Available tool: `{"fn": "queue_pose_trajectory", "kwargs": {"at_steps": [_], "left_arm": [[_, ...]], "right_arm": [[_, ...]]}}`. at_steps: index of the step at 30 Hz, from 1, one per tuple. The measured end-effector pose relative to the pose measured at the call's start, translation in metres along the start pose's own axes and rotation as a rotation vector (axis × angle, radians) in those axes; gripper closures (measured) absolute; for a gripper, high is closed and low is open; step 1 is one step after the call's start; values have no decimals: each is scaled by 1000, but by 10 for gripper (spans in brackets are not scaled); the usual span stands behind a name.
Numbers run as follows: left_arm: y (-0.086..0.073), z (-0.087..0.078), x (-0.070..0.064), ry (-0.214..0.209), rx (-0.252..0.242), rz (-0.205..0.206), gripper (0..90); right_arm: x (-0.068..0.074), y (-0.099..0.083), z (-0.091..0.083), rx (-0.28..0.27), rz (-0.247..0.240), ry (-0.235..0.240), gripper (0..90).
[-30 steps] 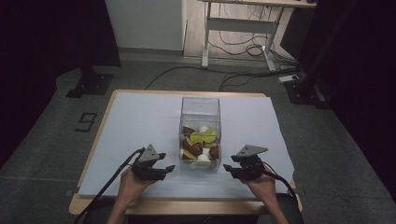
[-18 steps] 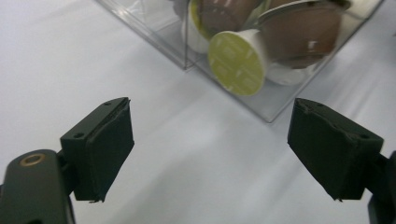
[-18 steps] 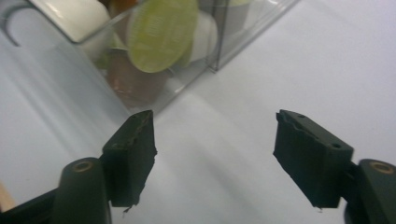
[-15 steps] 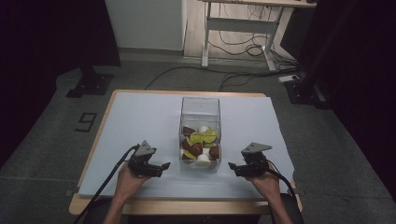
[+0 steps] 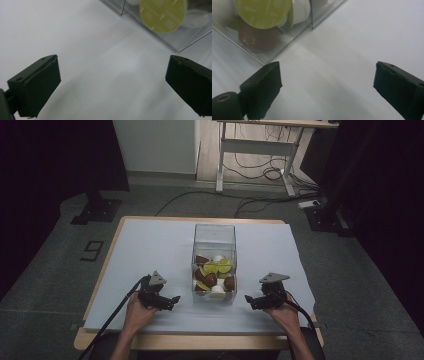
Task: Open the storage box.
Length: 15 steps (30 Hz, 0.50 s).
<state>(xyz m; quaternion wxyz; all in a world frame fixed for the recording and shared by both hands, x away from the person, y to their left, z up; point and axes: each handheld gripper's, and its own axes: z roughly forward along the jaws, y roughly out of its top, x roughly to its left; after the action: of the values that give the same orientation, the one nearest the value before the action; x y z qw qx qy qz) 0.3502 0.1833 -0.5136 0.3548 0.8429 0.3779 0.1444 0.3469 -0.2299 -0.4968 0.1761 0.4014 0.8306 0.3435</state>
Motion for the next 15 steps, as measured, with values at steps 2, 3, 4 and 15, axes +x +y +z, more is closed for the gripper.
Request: {"fn": "queue_pose_trajectory", "kwargs": {"at_steps": [2,3,4,15], "left_arm": [[-1,1,1,-3,5,-5,0],[-1,2,1,-5,7,-9,0],[-2,2,2,-6,8,-12,0],[-7,12,2,16,70,19,0]], "right_arm": [[-1,-1,2,10,-2,-8,44],[-2,-2,3,16,0,-13,27],[-2,-2,4,23,3,-15,11],[-3,-10,23,123,18,10,0]]}}
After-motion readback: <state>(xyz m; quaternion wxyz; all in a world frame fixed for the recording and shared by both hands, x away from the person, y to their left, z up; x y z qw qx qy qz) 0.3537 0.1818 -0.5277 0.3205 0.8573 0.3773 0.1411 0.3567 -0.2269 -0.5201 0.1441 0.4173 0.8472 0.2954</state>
